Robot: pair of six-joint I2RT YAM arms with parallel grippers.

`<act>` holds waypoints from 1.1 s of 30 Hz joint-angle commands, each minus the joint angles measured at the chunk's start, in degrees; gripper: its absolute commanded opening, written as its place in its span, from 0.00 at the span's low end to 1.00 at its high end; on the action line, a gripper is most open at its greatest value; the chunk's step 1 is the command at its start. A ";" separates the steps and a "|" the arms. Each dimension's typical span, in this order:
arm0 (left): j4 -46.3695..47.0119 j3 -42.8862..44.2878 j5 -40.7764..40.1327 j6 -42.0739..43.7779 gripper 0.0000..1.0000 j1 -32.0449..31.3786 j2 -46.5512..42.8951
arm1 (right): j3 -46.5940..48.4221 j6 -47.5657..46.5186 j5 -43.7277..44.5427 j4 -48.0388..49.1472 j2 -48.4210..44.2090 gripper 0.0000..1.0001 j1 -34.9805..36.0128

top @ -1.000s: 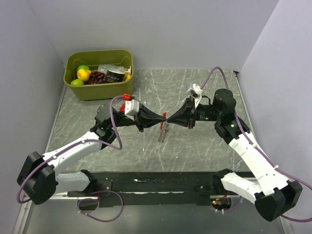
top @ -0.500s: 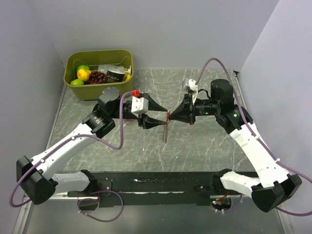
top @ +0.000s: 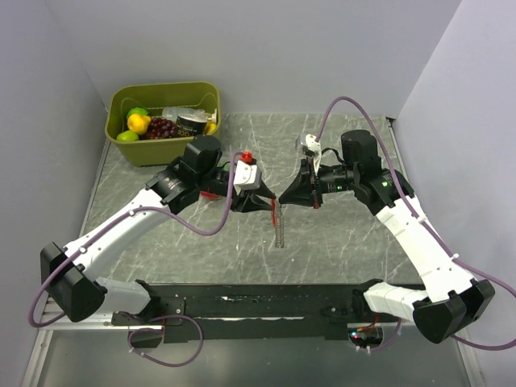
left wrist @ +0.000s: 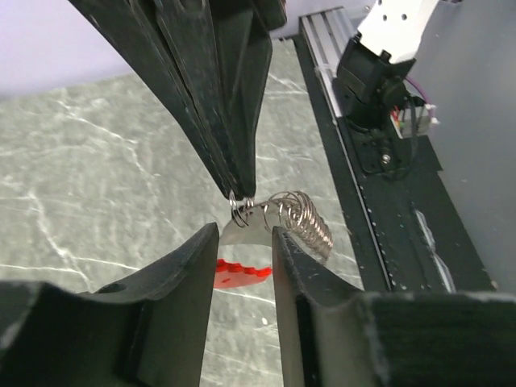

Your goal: Put the keys on the keyring

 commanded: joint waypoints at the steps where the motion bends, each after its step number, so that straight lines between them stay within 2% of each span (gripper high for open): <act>1: -1.03 2.76 2.58 1.62 0.36 0.04 0.85 | 1.83 -0.25 -1.17 1.48 -0.58 0.00 0.36; 4: -0.77 2.86 2.76 1.35 0.33 0.04 1.20 | 1.65 -0.25 -1.17 1.31 -0.41 0.00 0.53; 8: 0.81 2.42 3.37 0.39 0.41 0.04 0.85 | 1.21 -0.16 -0.90 1.31 -0.32 0.00 0.71; 12: 2.49 1.28 3.46 -0.32 0.44 0.04 0.06 | 0.86 -0.08 -0.29 1.66 -0.32 0.00 0.62; 19: 4.24 1.18 3.11 -1.99 0.33 0.04 0.23 | 0.42 0.19 -0.47 2.19 -0.15 0.00 0.71; 27: 4.68 1.45 3.11 -2.43 0.34 0.04 0.58 | -0.28 0.36 0.06 2.62 -0.23 0.00 0.80; 31: 4.87 1.36 2.67 -2.52 0.24 0.12 0.85 | -0.37 0.54 -0.20 2.80 -0.50 0.00 0.80; 33: 3.99 1.88 2.84 -2.08 0.22 0.12 1.20 | -0.46 0.71 0.06 2.98 -0.50 0.00 0.80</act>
